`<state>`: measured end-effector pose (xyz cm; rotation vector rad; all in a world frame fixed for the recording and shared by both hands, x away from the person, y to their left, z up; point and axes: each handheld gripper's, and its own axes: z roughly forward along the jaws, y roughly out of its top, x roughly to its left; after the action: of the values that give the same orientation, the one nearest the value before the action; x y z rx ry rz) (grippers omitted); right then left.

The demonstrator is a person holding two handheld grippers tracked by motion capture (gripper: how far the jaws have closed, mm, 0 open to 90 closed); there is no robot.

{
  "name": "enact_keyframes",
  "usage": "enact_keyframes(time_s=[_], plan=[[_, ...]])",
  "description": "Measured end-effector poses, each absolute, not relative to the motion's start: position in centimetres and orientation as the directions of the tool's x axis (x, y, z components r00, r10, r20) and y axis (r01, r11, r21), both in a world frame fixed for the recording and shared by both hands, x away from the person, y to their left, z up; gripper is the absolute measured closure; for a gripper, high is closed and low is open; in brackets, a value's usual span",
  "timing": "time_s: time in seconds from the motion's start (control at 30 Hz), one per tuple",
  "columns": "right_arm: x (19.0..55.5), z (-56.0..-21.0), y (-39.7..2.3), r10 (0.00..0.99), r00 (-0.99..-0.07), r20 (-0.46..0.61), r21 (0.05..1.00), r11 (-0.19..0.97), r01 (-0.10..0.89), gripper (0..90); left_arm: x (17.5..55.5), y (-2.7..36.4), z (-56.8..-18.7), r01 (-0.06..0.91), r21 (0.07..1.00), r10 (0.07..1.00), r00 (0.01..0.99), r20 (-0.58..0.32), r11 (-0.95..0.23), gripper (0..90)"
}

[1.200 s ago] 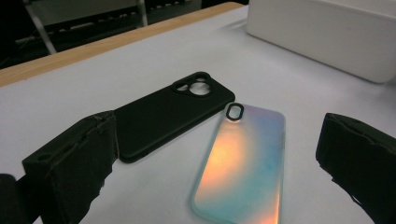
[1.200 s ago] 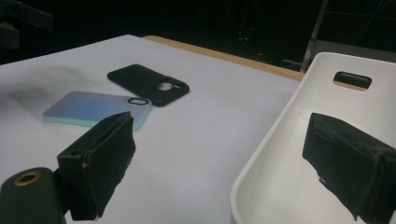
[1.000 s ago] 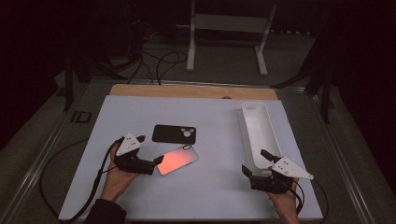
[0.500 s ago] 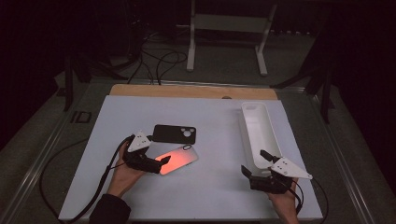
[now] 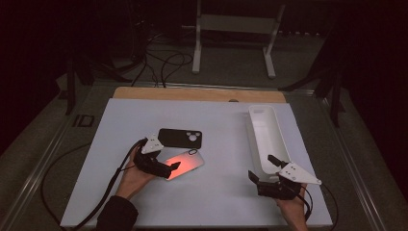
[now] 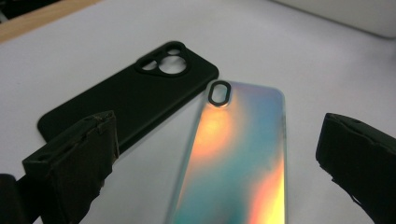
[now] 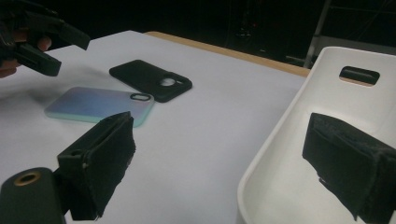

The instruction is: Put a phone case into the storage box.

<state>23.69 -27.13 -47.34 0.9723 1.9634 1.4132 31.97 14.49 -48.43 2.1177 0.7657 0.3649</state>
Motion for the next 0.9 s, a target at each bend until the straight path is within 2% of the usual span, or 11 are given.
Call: enact_keyframes(time_s=[0.9], plan=[[23.7, -47.5, -27.0, 0.793, -0.609, -0.011, 0.946, 0.207, 0.251, 8.9, 33.2, 12.1, -50.8, 0.455, 0.649, 0.573, 0.819, -0.035, -0.61, 0.0]])
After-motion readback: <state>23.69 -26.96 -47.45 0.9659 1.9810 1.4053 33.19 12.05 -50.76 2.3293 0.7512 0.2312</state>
